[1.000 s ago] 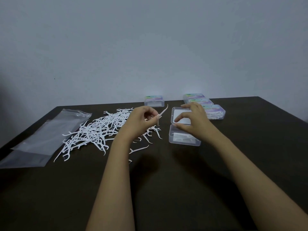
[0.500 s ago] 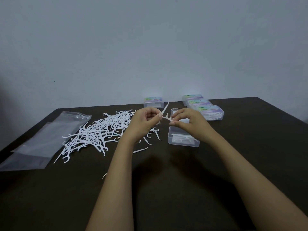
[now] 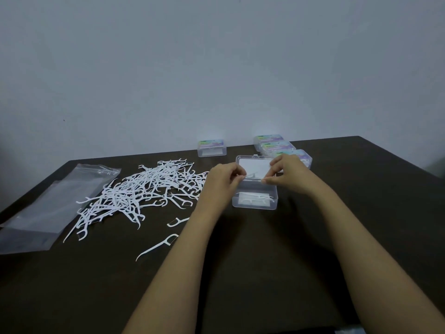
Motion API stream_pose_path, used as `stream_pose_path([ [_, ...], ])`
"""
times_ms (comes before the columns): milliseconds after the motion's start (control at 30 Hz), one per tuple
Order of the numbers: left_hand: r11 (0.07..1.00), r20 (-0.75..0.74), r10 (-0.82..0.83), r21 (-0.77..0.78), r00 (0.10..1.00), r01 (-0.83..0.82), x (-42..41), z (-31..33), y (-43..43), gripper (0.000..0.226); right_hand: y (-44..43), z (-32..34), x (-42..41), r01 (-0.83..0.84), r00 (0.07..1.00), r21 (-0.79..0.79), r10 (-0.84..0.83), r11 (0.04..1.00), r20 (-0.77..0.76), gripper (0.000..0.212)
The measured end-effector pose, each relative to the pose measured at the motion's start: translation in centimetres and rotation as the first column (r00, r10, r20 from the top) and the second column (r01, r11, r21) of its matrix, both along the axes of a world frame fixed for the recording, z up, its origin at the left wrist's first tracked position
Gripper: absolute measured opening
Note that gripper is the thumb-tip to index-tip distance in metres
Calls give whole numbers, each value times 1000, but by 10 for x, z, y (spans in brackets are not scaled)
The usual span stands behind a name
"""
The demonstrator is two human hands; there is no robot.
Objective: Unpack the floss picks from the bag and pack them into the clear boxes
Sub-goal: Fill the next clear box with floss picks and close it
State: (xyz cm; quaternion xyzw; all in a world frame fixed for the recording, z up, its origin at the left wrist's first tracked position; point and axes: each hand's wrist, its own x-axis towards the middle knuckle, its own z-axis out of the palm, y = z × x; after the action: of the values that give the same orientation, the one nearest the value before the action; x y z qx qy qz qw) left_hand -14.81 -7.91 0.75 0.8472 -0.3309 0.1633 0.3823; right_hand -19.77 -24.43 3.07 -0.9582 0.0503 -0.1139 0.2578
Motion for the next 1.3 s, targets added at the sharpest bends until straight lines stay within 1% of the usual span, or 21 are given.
stream_pose_path([
  [133,994,-10,-1,109,1000,2,0,-4,-6,11,-1,-1,0,-7,1000,4,7,1000,-11,23],
  [267,987,-45,-26,157,999,33,-1,-6,-7,12,-2,1,-3,-18,1000,27,18,999,23,23],
  [367,993,-54,-10,118,998,17,-3,-3,-1,13,-1,3,-3,-30,998,-13,31,999,59,26],
  [433,997,-45,16,78,999,-12,-3,1,8,13,4,2,0,-39,996,-36,42,999,80,27],
  [500,998,-66,60,27,996,-59,-1,5,21,12,15,-1,3,-60,992,-79,68,995,108,29],
  [567,993,-103,118,-15,988,-120,-1,8,37,11,31,-6,4,-110,981,-119,127,987,149,30],
  [667,983,-154,170,-40,973,-178,-1,5,65,10,57,-15,4,-249,946,-196,282,948,159,34],
  [733,976,-185,209,-19,960,-216,-4,2,86,11,76,-22,3,-334,918,-230,371,914,142,39],
  [833,967,-222,254,61,941,-247,-8,-4,118,11,98,-33,1,-427,880,-262,465,866,103,45],
  [867,967,-243,254,84,936,-241,-9,-5,128,14,104,-37,0,-443,874,-269,479,855,83,48],
  [900,966,-268,255,123,929,-229,-10,-6,139,23,111,-42,-1,-448,876,-274,479,851,57,52],
  [933,959,-287,258,192,922,-208,-11,-6,151,39,117,-46,-2,-437,886,-282,463,854,27,56],
  [967,941,-308,263,291,914,-173,-11,-7,160,60,121,-50,-2,-411,903,-293,430,863,1,60],
  [1000,908,-329,280,397,902,-137,-12,-7,171,80,126,-53,-1,-379,919,-300,393,875,-16,63],
  [1033,868,-346,296,486,891,-100,-13,-7,178,96,129,-55,0,-342,936,-297,350,892,-26,66],
  [1067,837,-365,310,543,878,-70,-14,-8,184,107,131,-55,1,-307,950,-282,310,909,-36,68],
  [1100,816,-379,322,576,867,-51,-13,-11,189,111,132,-55,2,-278,960,-259,274,925,-51,70],
  [1167,813,-390,331,581,860,-50,-11,-15,194,104,133,-54,5,-236,970,-177,221,955,-102,74],
  [1233,843,-428,292,538,856,-18,-8,-19,196,102,133,-53,9,-198,974,-120,181,973,-137,73],
  [1300,874,-449,250,486,858,-1,-5,-21,194,100,134,-51,14,-177,978,-142,157,974,-140,68],
])
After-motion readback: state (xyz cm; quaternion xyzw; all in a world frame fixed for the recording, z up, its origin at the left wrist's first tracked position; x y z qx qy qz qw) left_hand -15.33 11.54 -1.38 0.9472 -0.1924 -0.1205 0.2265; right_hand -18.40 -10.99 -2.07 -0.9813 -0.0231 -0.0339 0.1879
